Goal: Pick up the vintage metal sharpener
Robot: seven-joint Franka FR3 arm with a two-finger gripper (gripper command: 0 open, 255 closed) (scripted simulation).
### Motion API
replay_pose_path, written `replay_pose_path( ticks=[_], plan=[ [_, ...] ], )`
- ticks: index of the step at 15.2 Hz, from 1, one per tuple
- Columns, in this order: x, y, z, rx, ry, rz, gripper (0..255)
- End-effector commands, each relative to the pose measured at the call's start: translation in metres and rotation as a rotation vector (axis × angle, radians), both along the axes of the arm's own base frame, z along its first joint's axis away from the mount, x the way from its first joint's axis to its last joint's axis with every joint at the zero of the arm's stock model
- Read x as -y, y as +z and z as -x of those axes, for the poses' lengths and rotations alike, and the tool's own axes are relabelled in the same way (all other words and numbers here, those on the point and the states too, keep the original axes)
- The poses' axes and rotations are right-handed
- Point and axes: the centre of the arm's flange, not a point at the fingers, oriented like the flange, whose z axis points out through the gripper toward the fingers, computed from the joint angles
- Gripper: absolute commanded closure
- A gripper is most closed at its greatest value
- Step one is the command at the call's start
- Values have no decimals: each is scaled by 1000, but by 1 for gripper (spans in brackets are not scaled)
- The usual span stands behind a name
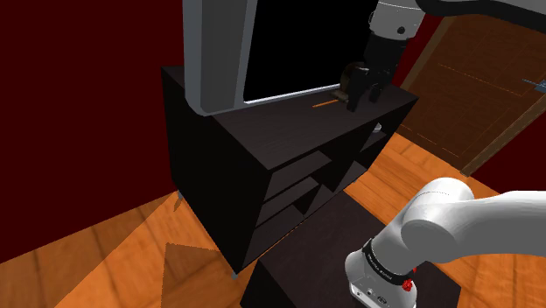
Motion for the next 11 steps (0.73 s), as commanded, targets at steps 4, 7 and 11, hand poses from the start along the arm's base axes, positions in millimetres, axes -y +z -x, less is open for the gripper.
replay_pose_path(
  ticks=[4, 7, 11],
  plan=[
    [40, 4, -8, 5, 19, -15, 0],
    [81, 7, -17, 9, 38, -29, 0],
    [134, 10, -29, 16, 63, -48, 0]
  ],
)
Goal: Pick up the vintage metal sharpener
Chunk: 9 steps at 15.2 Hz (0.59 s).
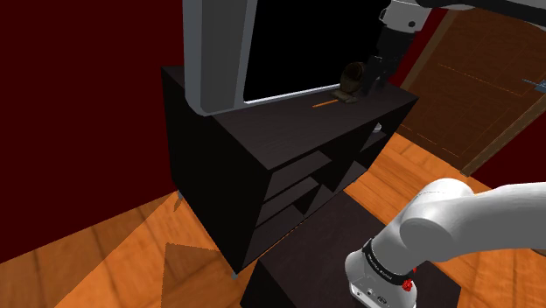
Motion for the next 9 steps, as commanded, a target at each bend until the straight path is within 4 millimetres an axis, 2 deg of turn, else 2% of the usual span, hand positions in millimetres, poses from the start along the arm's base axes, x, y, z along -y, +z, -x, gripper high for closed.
replay_pose_path(
  ticks=[1, 9],
  plan=[
    [29, 1, -6, 4, 14, -9, 0],
    [135, 4, -36, 16, 64, -48, 0]
  ],
)
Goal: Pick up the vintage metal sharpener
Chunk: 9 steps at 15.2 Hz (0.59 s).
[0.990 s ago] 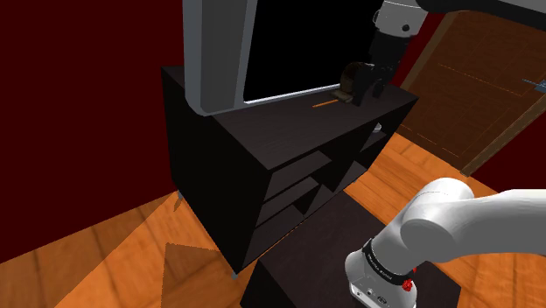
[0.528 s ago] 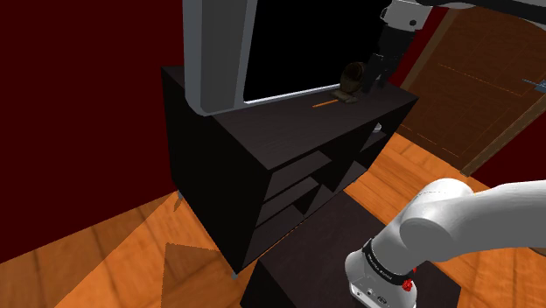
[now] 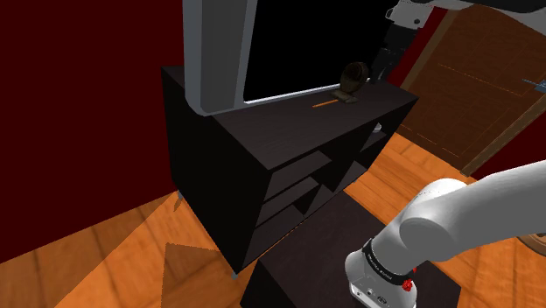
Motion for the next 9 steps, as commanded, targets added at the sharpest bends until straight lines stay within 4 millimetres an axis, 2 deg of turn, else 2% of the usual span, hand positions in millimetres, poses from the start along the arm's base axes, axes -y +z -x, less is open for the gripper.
replay_pose_path(
  ticks=[1, 9],
  plan=[
    [28, 0, -9, 3, 14, -8, 0],
    [133, -1, -45, 16, 65, -47, 0]
  ],
)
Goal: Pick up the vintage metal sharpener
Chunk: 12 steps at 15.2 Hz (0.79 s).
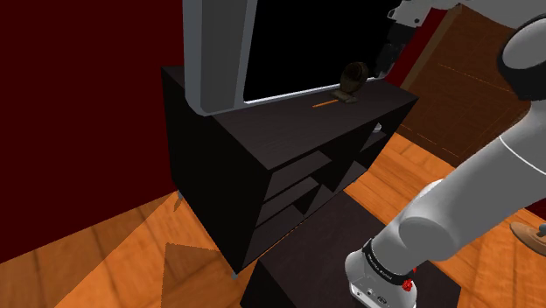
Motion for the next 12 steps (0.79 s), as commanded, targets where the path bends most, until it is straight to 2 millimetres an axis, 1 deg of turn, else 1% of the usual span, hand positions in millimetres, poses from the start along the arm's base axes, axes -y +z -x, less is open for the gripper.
replay_pose_path(
  ticks=[1, 7, 8, 12],
  plan=[
    [26, -1, -11, 4, 17, -8, 0],
    [102, -4, -42, 14, 55, -37, 0],
    [108, -4, -44, 14, 58, -39, 0],
    [108, -25, -44, 14, 58, -39, 0]
  ],
)
